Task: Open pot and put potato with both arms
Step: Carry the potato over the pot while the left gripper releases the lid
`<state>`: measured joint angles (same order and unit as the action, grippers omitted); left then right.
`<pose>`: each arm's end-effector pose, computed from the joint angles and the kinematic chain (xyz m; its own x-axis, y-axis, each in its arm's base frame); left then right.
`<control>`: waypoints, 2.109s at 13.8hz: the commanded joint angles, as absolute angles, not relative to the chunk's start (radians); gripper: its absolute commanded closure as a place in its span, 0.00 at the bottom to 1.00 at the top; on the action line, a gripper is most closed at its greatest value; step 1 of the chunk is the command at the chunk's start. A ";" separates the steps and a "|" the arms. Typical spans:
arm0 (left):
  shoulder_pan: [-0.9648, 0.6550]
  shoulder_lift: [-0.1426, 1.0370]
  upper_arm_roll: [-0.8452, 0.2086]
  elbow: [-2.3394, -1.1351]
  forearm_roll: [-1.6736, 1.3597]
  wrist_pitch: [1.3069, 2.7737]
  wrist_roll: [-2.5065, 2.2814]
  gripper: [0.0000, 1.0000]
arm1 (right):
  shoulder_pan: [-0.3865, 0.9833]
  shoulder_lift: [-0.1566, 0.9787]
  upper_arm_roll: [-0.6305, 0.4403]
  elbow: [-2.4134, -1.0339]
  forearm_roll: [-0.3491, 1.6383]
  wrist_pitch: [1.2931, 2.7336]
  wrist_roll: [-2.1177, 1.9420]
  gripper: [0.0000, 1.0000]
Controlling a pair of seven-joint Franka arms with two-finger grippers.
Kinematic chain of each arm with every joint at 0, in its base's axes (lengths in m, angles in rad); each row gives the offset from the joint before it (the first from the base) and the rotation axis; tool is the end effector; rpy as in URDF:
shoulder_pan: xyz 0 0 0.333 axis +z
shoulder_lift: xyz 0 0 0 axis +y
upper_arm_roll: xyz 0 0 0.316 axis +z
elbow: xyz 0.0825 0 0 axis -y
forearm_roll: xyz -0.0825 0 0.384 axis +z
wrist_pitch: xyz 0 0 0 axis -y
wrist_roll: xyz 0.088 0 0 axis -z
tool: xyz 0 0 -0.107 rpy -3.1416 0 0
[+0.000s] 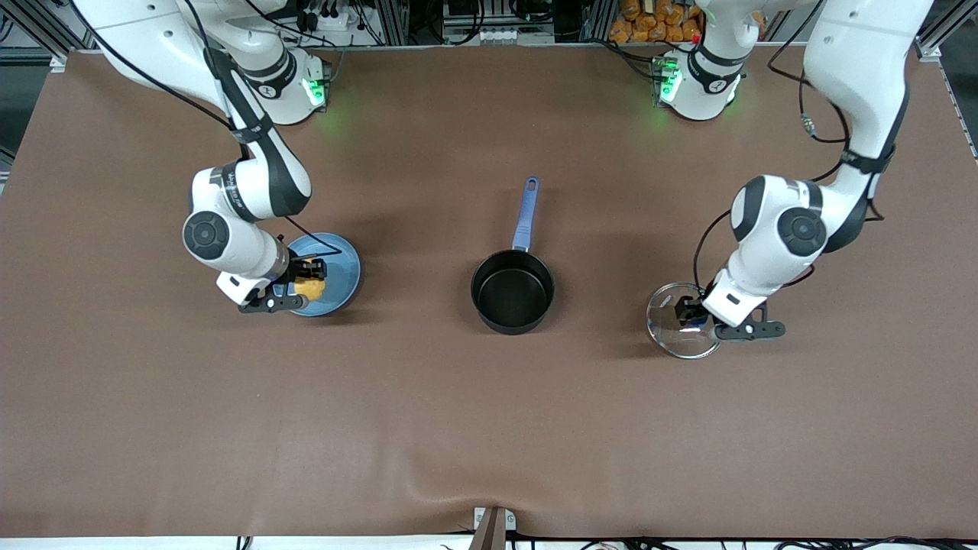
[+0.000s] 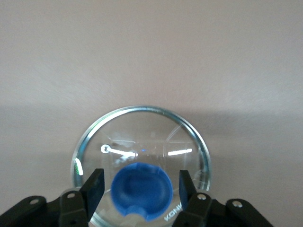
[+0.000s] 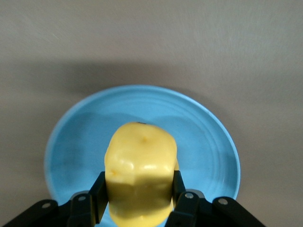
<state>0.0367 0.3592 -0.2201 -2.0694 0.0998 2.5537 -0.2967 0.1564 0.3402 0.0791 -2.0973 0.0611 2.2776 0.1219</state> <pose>0.5933 -0.1078 0.2732 0.9904 0.0555 0.1268 0.0495 -0.9975 0.0501 0.5488 0.1330 0.2451 0.9834 0.0706 -0.1668 0.0638 -0.9969 -0.0459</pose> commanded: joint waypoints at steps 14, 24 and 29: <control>0.063 0.000 -0.225 -1.612 0.020 1.620 -0.167 0.00 | 0.644 0.805 0.069 -1.137 0.255 2.100 0.718 1.00; 0.095 -0.008 -0.219 -1.562 -0.006 1.577 -0.169 0.00 | 0.707 0.928 0.069 -1.146 0.192 2.131 0.721 1.00; -0.028 -0.037 -0.087 -1.577 -0.008 1.565 -0.166 0.00 | 0.721 0.956 0.067 -1.154 0.190 2.144 0.729 1.00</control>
